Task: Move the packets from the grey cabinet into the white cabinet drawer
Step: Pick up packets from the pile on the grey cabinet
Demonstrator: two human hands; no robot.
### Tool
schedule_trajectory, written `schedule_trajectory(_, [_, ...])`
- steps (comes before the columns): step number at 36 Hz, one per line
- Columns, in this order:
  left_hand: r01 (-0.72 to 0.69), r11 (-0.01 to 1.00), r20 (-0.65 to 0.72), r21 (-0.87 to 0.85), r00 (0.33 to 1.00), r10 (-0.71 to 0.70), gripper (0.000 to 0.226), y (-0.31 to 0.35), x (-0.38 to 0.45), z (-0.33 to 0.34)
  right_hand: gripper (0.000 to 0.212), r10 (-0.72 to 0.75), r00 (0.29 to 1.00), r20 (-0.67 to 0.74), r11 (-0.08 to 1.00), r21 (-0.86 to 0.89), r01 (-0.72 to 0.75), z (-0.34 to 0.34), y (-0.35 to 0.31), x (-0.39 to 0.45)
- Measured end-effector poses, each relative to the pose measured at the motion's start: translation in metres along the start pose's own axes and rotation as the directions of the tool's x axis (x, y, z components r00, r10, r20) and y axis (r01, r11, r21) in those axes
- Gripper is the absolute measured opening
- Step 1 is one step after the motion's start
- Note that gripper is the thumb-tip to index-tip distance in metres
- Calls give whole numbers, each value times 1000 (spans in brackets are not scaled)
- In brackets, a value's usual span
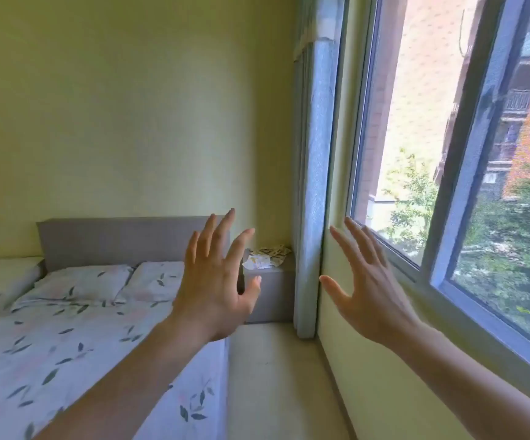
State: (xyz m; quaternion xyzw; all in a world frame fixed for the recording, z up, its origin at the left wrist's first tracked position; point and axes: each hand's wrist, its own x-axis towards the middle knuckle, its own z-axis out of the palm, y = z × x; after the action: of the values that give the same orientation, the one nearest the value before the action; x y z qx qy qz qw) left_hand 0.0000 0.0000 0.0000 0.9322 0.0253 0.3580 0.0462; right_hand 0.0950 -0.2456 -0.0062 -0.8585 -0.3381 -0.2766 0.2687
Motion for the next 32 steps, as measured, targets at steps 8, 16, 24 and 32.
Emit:
schedule_trajectory(8, [56,998,148,-17,988,-53,77,11,45,59,78,-21,990,140,999,50,14,16,71,33])
schedule_trajectory(16, [130,992,165,-3,978,-128,77,-42,84,113,76,-43,973,226,990,137,12,95,98,107])
schedule_trajectory(24, [172,985,201,19,964,-173,72,-145,146,190,76,-41,958,284,984,177,-10,212,118,201])
schedule_trajectory(32, [215,976,340,-37,921,-190,71,-237,212,282,74,79,933,352,972,179,-149,309,153,264])
